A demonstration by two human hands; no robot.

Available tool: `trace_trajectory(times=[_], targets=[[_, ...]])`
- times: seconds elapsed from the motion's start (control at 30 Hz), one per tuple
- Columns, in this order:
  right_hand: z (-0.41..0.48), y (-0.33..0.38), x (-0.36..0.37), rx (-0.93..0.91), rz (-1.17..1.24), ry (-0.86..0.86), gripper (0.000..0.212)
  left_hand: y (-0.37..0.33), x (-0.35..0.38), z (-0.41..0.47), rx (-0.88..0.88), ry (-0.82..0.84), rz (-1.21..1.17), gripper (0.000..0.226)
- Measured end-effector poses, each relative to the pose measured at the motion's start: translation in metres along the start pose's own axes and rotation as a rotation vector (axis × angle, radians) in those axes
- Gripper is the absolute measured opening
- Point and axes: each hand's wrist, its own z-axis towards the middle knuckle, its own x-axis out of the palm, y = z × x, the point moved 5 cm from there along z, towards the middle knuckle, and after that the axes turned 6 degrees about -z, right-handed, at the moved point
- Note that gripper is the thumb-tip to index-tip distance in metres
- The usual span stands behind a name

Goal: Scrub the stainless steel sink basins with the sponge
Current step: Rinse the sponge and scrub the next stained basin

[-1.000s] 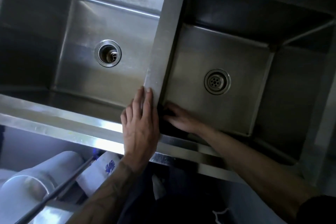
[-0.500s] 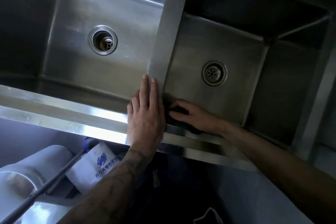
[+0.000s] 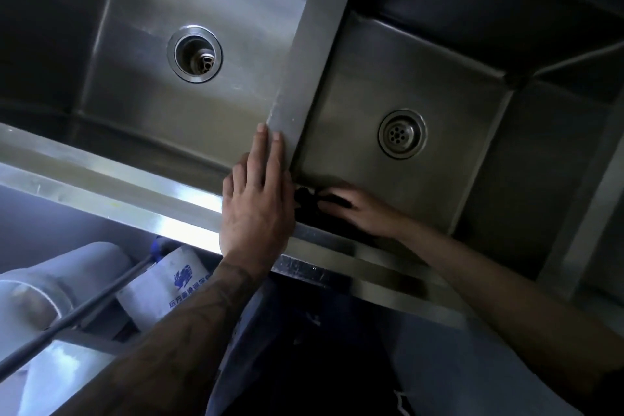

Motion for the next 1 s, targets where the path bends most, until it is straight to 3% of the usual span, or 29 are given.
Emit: trace_trajectory(times=[0.1,0.23,0.3,0.47,0.53,0.7,0.9,1.0], targets=[[0.013,-0.01,0.002,0.065,-0.174,0.05,0.034,-0.001,-0.001,0.001,-0.006,-0.002,-0.004,0.058],[-0.018,-0.011,-0.003,-0.037,0.019,-0.102,0.023,-0.001,-0.002,0.0,-0.017,-0.003,-0.035,0.058],[-0.029,-0.014,-0.003,-0.091,0.047,-0.094,0.019,-0.001,-0.002,0.0,-0.012,-0.006,-0.033,0.058],[-0.007,-0.049,0.0,0.119,-0.122,0.072,0.032,-0.003,-0.003,0.001,-0.031,-0.021,-0.018,0.055],[-0.013,-0.053,-0.002,0.124,-0.138,0.05,0.031,-0.003,-0.003,0.001,-0.034,-0.015,-0.031,0.056],[-0.055,-0.045,-0.011,0.032,0.096,-0.019,0.027,-0.002,-0.003,0.001,-0.032,-0.001,-0.073,0.057],[-0.039,-0.08,-0.011,0.22,-0.108,0.065,0.034,-0.001,-0.002,0.001,-0.027,-0.02,-0.061,0.056],[-0.059,-0.079,-0.015,0.141,-0.031,-0.038,0.028,0.0,-0.001,0.001,-0.027,-0.021,-0.065,0.056]])
